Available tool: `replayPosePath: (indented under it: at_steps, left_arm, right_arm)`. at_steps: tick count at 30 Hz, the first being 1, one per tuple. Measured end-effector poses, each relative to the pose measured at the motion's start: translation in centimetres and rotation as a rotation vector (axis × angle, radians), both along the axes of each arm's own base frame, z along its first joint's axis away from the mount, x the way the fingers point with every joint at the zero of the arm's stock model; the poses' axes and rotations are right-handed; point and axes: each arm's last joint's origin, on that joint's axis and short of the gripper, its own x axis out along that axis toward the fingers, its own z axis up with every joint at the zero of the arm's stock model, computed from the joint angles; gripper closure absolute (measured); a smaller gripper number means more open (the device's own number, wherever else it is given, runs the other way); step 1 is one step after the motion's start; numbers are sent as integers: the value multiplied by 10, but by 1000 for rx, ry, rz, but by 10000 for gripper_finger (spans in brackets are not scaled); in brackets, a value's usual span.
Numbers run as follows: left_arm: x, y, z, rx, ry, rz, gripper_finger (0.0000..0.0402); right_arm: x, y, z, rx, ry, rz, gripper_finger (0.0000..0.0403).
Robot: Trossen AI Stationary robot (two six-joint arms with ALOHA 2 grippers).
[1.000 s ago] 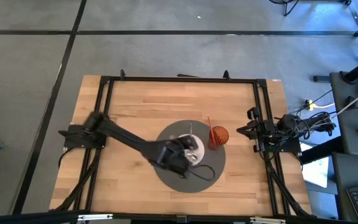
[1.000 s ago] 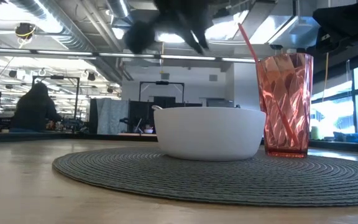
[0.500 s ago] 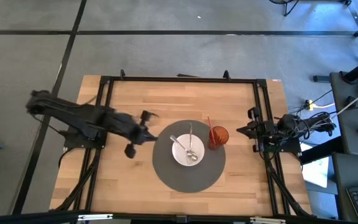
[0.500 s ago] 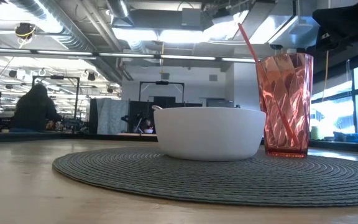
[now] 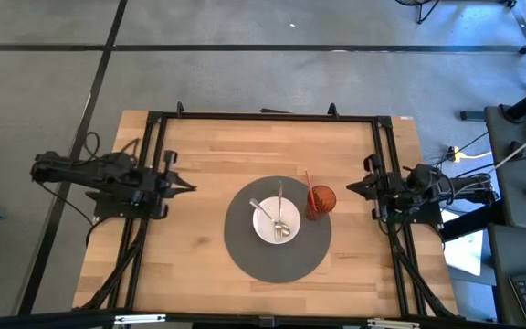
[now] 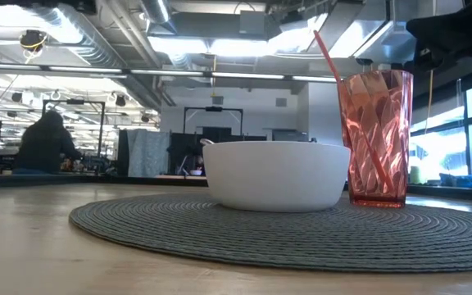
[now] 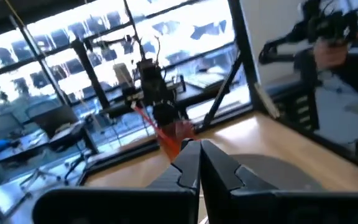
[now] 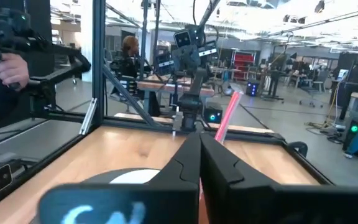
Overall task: Pick & Place Utensil
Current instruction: Return to Home Position
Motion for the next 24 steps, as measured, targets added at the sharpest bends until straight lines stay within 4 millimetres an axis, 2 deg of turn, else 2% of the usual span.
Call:
replayPosePath:
  at_steps: [4,12,18,24]
  left_arm:
    - [-15,1,-11,-30,-77,10,400]
    - [-28,3,-33,-33,-64,59,400]
    - [-21,1,-65,-40,-7,66,399]
    - [-13,2,-84,-59,-27,136,400]
  right_arm:
    - [0,0,3,10,-29,1,402]
    - [0,-1,3,55,-21,-14,402]
    - [2,0,-3,61,-41,3,403]
    - [5,1,-11,83,-72,23,403]
